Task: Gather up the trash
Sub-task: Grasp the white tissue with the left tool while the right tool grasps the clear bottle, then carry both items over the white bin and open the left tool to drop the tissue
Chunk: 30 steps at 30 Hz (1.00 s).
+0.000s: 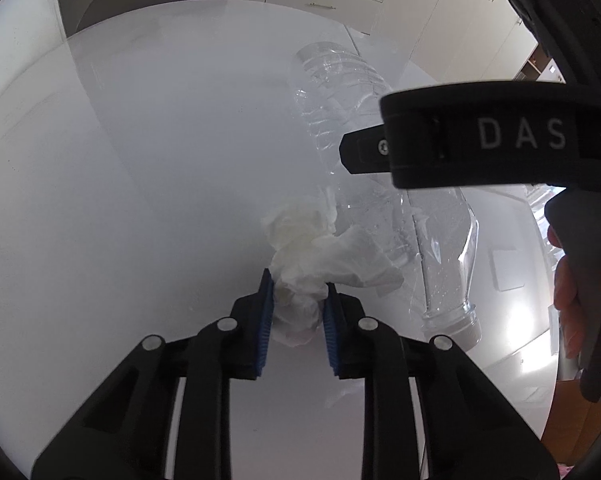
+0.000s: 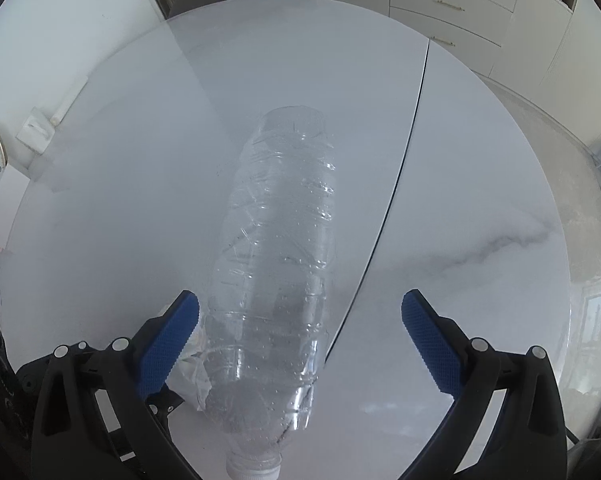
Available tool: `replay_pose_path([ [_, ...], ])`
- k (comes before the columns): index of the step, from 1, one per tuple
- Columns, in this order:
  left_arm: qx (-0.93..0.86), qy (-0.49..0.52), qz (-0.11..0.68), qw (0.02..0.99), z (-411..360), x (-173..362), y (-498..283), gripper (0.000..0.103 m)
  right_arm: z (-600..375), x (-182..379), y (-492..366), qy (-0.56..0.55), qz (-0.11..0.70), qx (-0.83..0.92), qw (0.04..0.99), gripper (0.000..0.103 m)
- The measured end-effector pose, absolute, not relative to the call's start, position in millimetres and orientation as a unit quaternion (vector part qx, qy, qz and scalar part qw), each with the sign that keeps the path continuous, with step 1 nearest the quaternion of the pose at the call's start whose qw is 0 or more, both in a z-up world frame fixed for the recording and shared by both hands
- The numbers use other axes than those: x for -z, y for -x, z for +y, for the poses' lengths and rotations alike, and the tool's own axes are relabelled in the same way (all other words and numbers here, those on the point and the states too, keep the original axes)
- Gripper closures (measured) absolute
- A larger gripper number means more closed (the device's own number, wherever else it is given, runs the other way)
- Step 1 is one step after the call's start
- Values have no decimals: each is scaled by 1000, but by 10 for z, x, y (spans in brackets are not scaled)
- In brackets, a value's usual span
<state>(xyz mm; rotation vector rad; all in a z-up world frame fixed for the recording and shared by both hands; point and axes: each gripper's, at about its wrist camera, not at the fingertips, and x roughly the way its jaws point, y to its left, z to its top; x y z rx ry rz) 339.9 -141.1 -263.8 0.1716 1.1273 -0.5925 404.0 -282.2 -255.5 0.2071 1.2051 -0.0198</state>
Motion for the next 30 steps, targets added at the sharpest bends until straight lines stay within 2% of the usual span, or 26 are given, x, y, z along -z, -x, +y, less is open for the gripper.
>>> replay_pose_path([
  [10, 246, -20, 529, 812, -991, 2502, -3274, 82, -2821, 2616, -4158, -138, 573, 36, 807, 2],
  [18, 192, -11, 521, 831, -714, 2260, -2976, 82, -2543, 2702, -4200, -81, 592, 47, 801, 2],
  [20, 185, -10, 521, 833, -731, 2232, -2953, 82, -2469, 2699, -4181, -60, 590, 49, 804, 7],
  [22, 180, -7, 521, 834, -679, 2189, -2911, 82, -2407, 2700, -4155, -38, 590, 46, 805, 30],
  [23, 180, -7, 522, 834, -673, 2175, -2886, 82, -2396, 2706, -4141, -36, 592, 40, 804, 37],
  [30, 188, -6, 519, 834, -704, 2021, -2800, 82, -2501, 2526, -3921, -50, 585, 1, 809, 39],
])
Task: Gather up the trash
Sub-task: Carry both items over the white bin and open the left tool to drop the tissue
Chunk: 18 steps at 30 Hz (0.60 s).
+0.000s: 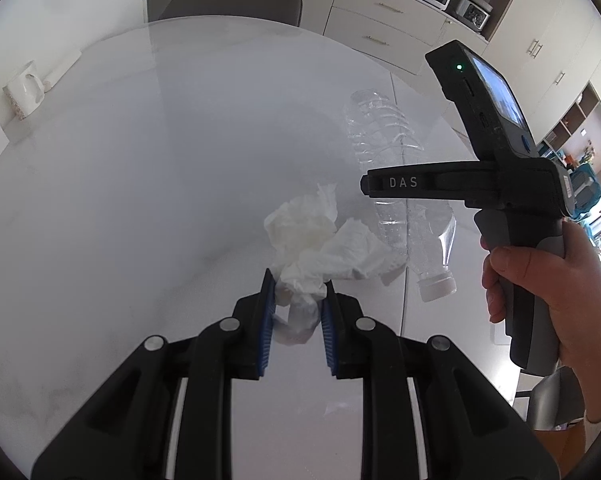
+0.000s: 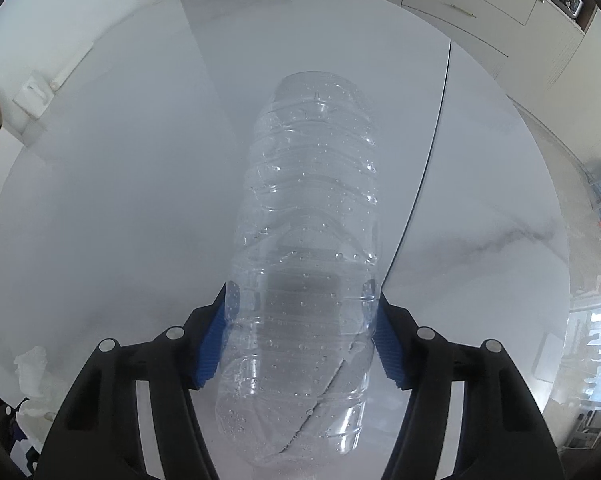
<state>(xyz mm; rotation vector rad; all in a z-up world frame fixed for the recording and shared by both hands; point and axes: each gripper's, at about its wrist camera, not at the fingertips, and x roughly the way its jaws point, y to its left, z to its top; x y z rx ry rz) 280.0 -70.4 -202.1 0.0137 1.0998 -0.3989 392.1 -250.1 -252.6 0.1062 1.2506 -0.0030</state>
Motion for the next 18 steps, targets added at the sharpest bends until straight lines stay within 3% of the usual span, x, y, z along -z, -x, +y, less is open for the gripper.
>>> replay_pose_path([
  [6, 206, -22, 513, 833, -846, 1842, -2545, 82, -2854, 2198, -3417, -81, 566, -14, 820, 39],
  [18, 256, -56, 500, 825, -1506, 1480, -1460, 82, -3619, 1736, -1586, -107, 549, -38, 828, 39],
])
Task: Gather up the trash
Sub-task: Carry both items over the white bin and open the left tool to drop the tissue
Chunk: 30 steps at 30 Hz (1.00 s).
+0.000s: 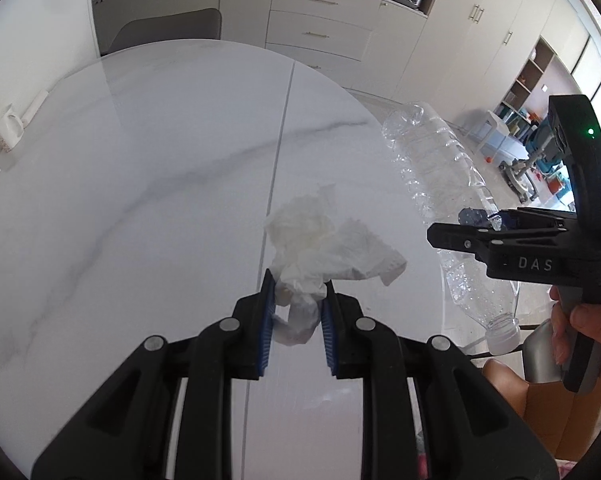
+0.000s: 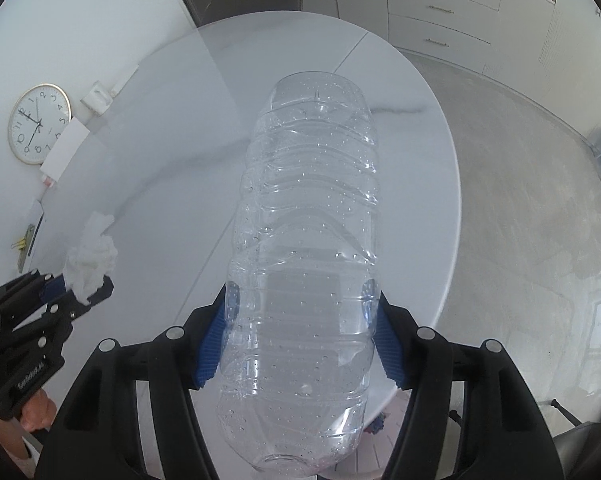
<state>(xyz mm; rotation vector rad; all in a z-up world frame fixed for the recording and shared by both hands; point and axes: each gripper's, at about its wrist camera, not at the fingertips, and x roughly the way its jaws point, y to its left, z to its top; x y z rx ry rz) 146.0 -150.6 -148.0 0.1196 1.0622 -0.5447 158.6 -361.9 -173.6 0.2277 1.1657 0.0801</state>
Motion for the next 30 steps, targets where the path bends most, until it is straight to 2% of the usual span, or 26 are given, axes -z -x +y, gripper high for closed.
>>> replay_pose_path([
  [8, 284, -53, 515, 807, -2193, 1513, -372, 82, -4156, 1782, -419, -116, 562, -81, 815, 39],
  [13, 272, -34, 551, 788, -2639, 1825, 192, 82, -4413, 1768, 72, -99, 566, -117, 810, 38],
  [20, 232, -21, 611, 757, -2982, 2343, 485, 82, -4618, 1792, 406, -78, 577, -161, 797, 38],
  [25, 219, -39, 640, 736, -3157, 2616, 423, 82, -4737, 1811, 552, -70, 581, -170, 793, 38],
  [28, 219, -46, 650, 726, -3254, 2723, 365, 75, -4754, 1853, 579, -77, 583, -171, 791, 38],
  [30, 218, -42, 660, 718, -3260, 2807, 311, 56, -4759, 1879, 580, -79, 585, -170, 789, 38],
])
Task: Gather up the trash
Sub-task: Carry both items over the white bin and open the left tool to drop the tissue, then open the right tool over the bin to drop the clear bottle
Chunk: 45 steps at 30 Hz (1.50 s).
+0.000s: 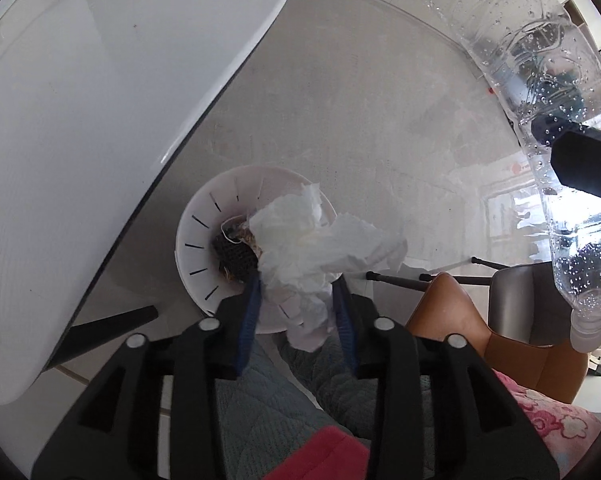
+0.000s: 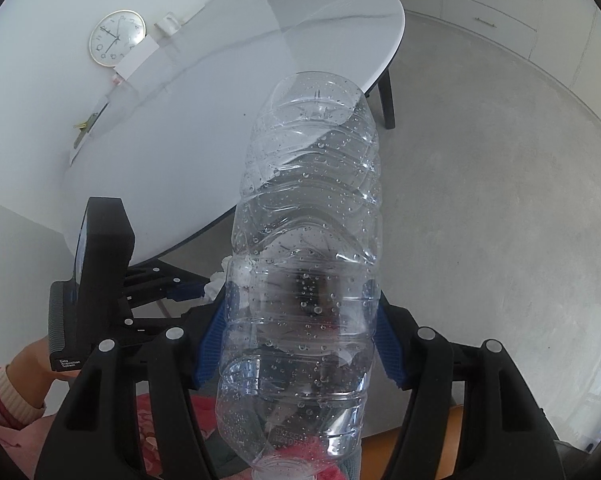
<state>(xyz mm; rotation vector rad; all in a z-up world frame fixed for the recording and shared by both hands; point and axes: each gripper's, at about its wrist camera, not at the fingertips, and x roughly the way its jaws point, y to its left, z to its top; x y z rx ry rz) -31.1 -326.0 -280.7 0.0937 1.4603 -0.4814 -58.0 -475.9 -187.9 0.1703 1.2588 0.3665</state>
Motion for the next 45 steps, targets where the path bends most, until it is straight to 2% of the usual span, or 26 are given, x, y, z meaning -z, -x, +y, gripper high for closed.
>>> replay_pose_path([
  [3, 217, -48, 657, 720, -3252, 2812, 363, 47, -4728, 1915, 554, -83, 587, -170, 787, 38],
  [8, 217, -52, 651, 726, -3151, 2728, 504, 38, -4704, 1938, 498, -82, 591, -172, 784, 38],
  [13, 211, -51, 647, 730, -3115, 2624, 570, 36, -4800, 1971, 493, -84, 593, -173, 782, 38],
  [20, 181, -60, 621, 761, -2904, 2257, 636, 15, -4828, 2099, 452, -76, 605, -179, 772, 38],
  [24, 148, -46, 596, 788, -2675, 1976, 661, 8, -4747, 2318, 428, -64, 628, -189, 752, 38],
  [33, 46, 20, 584, 810, -2117, 1771, 716, 8, -4394, 3126, 348, -19, 696, -214, 685, 37],
  [35, 24, 31, 584, 811, -2014, 1783, 721, 8, -4298, 3296, 306, -19, 710, -218, 669, 33],
  [37, 1, 38, 583, 812, -1945, 1799, 723, 8, -4201, 3409, 269, -15, 718, -223, 659, 15],
  [45, -39, 27, 573, 818, -1933, 1728, 681, 8, -4149, 3276, 216, -7, 705, -228, 671, 5],
])
